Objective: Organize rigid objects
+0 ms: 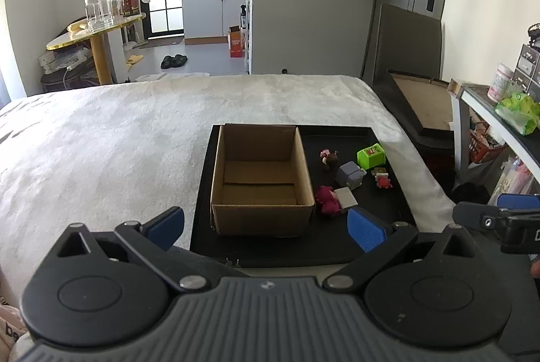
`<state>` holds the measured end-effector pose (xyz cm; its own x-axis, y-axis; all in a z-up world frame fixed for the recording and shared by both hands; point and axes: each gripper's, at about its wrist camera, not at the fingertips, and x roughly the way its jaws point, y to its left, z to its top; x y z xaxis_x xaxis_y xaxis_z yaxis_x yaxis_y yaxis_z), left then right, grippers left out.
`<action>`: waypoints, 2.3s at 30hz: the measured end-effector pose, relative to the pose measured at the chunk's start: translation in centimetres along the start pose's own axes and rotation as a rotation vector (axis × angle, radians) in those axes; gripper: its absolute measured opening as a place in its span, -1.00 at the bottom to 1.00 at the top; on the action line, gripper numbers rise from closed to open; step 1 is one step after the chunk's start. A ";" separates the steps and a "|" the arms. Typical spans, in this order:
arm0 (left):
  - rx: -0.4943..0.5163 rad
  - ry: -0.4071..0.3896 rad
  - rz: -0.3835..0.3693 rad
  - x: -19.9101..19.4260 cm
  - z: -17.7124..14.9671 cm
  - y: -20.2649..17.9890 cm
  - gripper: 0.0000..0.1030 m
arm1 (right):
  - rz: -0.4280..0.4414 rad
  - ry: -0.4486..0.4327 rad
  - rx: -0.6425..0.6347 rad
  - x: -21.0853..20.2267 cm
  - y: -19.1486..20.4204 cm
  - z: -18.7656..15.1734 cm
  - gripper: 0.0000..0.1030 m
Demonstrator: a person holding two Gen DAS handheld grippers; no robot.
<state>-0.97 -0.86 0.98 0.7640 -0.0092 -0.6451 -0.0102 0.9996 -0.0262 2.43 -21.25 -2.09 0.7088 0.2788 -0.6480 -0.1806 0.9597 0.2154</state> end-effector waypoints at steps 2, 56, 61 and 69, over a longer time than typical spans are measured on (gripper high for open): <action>-0.009 0.002 -0.002 -0.1 0.1 0.1 0.98 | -0.003 0.001 0.001 0.0 0.0 0.0 1.00; -0.037 -0.012 -0.045 -0.2 0.1 0.9 0.97 | -0.024 0.014 -0.001 0.1 -0.2 -0.5 1.00; -0.041 -0.010 -0.041 0.0 0.2 1.1 0.97 | -0.026 0.013 -0.001 0.3 -0.2 -0.7 1.00; -0.051 -0.009 -0.011 1.1 0.3 1.8 0.97 | -0.038 0.014 0.008 1.4 -0.8 -0.7 1.00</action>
<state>0.03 0.91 0.45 0.7701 -0.0192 -0.6377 -0.0348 0.9968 -0.0721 3.09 -21.58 -3.63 0.7052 0.2423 -0.6663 -0.1480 0.9694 0.1959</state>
